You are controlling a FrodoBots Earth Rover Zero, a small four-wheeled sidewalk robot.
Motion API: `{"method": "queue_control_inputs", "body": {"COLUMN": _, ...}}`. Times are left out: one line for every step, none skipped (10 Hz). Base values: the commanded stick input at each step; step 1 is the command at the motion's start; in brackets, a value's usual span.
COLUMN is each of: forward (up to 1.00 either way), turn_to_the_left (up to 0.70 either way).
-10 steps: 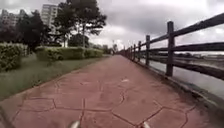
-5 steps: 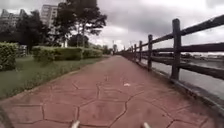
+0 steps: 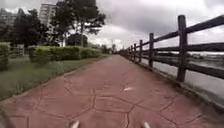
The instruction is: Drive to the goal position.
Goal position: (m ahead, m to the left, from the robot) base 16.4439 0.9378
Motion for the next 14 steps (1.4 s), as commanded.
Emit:
{"method": "queue_control_inputs", "body": {"forward": 0.50, "turn_to_the_left": 0.00}}
{"method": "queue_control_inputs", "body": {"forward": 0.50, "turn_to_the_left": 0.00}}
{"method": "queue_control_inputs", "body": {"forward": 0.50, "turn_to_the_left": 0.00}}
{"method": "queue_control_inputs", "body": {"forward": 0.50, "turn_to_the_left": 0.00}}
{"method": "queue_control_inputs", "body": {"forward": 0.50, "turn_to_the_left": 0.00}}
{"method": "queue_control_inputs", "body": {"forward": 0.50, "turn_to_the_left": 0.00}}
{"method": "queue_control_inputs", "body": {"forward": 0.50, "turn_to_the_left": 0.00}}
{"method": "queue_control_inputs", "body": {"forward": 0.50, "turn_to_the_left": 0.00}}
{"method": "queue_control_inputs", "body": {"forward": 0.50, "turn_to_the_left": 0.00}}
{"method": "queue_control_inputs", "body": {"forward": 0.50, "turn_to_the_left": 0.00}}
{"method": "queue_control_inputs", "body": {"forward": 0.50, "turn_to_the_left": 0.00}}
{"method": "queue_control_inputs", "body": {"forward": 0.50, "turn_to_the_left": 0.00}}
{"method": "queue_control_inputs", "body": {"forward": 0.50, "turn_to_the_left": 0.00}}
{"method": "queue_control_inputs", "body": {"forward": 0.50, "turn_to_the_left": 0.00}}
